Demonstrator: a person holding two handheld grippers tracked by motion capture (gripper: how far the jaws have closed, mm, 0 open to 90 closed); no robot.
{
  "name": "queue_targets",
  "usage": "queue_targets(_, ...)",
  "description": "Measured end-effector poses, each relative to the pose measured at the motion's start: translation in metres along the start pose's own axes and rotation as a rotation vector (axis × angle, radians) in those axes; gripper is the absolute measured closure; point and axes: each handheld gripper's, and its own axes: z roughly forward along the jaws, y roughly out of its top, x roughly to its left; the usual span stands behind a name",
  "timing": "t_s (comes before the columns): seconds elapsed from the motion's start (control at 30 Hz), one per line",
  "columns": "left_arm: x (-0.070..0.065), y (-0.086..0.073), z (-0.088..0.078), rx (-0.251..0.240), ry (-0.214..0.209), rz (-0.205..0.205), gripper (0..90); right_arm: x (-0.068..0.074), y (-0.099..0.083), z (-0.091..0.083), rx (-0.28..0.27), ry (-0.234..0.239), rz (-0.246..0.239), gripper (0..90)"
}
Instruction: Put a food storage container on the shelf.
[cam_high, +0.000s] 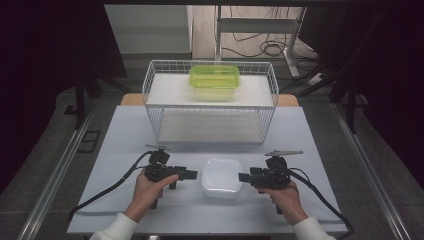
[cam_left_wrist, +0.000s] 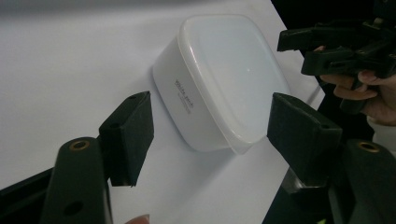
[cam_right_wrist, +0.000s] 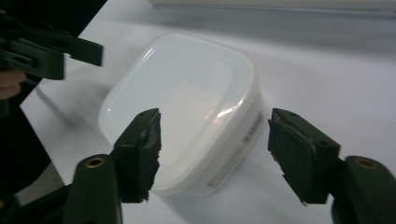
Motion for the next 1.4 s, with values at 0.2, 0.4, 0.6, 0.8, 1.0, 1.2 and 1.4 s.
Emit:
queue_targets(0.2, 0.012, 0.005, 0.017, 0.008, -0.062, -0.071, 36.3, -0.005, -0.001, 0.012, 0.023, 0.022, 0.052, 45.8)
queue_targets(0.4, 0.02, 0.003, 0.032, 0.031, -0.112, -0.124, 44.7, -0.015, -0.003, 0.016, 0.029, 0.083, 0.151, 55.2)
queue_targets(0.6, 0.021, -0.001, 0.038, 0.039, -0.18, -0.147, 61.1, -0.02, -0.005, 0.016, 0.046, 0.122, 0.216, 63.3)
queue_targets(0.8, 0.018, 0.0, 0.034, 0.026, -0.176, -0.146, 70.2, -0.027, -0.008, 0.016, 0.044, 0.178, 0.317, 68.3)
queue_targets(1.0, 0.015, -0.001, 0.03, 0.023, -0.181, -0.135, 73.5, -0.029, -0.009, 0.012, 0.042, 0.21, 0.342, 72.7)
queue_targets(1.2, 0.011, -0.002, 0.026, 0.012, -0.174, -0.117, 79.1, -0.028, -0.007, 0.006, 0.022, 0.225, 0.308, 77.9)
queue_targets(1.4, 0.006, 0.0, 0.021, 0.003, -0.151, -0.074, 79.8, -0.026, -0.005, 0.003, 0.014, 0.233, 0.276, 79.7)
